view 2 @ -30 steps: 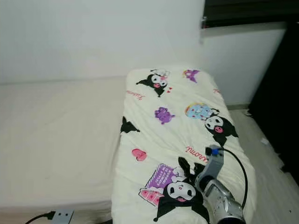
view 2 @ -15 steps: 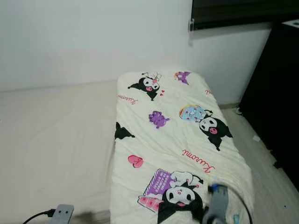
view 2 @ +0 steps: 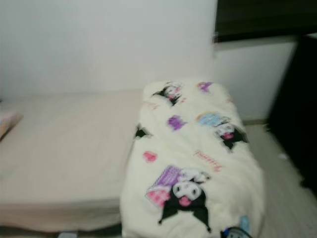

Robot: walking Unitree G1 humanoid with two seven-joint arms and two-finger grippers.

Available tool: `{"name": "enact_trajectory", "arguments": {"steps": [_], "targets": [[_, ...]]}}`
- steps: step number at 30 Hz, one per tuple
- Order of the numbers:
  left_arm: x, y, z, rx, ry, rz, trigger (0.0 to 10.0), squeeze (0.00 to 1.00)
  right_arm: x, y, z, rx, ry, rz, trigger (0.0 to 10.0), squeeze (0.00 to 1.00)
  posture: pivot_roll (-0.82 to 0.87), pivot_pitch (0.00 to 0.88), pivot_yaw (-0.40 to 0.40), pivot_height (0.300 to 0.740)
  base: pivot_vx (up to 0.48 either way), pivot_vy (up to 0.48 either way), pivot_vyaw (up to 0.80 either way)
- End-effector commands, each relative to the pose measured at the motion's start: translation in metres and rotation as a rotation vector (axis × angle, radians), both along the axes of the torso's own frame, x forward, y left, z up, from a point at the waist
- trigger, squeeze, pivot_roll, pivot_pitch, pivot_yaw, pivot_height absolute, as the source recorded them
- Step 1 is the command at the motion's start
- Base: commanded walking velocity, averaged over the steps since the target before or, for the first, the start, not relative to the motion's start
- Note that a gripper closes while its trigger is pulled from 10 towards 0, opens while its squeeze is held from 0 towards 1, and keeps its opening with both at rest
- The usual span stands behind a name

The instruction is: Clean up the room

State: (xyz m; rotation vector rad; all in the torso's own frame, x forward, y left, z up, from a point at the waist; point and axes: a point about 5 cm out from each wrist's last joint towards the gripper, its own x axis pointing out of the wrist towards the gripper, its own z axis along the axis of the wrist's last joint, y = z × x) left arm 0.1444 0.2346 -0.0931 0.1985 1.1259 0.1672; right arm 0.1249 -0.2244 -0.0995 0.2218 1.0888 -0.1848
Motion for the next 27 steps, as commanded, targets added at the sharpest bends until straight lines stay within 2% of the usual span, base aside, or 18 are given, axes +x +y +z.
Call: {"name": "enact_trajectory", "arguments": {"steps": [1,8,12,17,21,23,27], "targets": [[0.006,0.004,0.003,0.012,-0.022,-0.03,10.0,0.0,-0.026,0.011,-0.011,0.014,0.105,0.017,10.0,0.0,-0.08,0.076,0.075,0.74,0.0,0.0,0.0],[0.008,0.004,0.004,0.005,-0.027,-0.055,10.0,0.0,-0.024,0.018,-0.011,0.025,0.087,0.021,10.0,0.0,-0.08,0.074,0.084,0.74,0.0,0.0,0.0],[0.009,0.004,0.005,0.005,-0.03,-0.054,10.0,0.0,-0.034,0.013,-0.013,0.018,0.096,0.024,10.0,0.0,-0.07,0.076,0.083,0.74,0.0,0.0,0.0],[0.009,0.003,0.005,0.004,-0.031,-0.053,10.0,0.0,-0.036,0.011,-0.013,0.015,0.099,0.031,10.0,0.0,-0.07,0.076,0.081,0.74,0.0,0.0,0.0],[0.009,0.002,0.004,0.001,-0.03,-0.052,10.0,0.0,-0.029,0.014,-0.012,0.01,0.089,0.08,10.0,0.0,-0.07,0.076,0.077,0.74,0.0,0.0,0.65],[0.008,0.001,0.003,-0.006,-0.026,-0.05,10.0,0.0,-0.024,0.021,-0.011,0.015,0.083,0.111,10.0,0.0,-0.07,0.077,0.076,0.74,0.0,0.0,0.79],[0.007,0.0,0.003,-0.012,-0.024,-0.047,10.0,0.0,-0.023,0.025,-0.012,0.02,0.083,0.12,10.0,0.0,-0.07,0.076,0.077,0.74,0.0,0.0,0.79]]}}
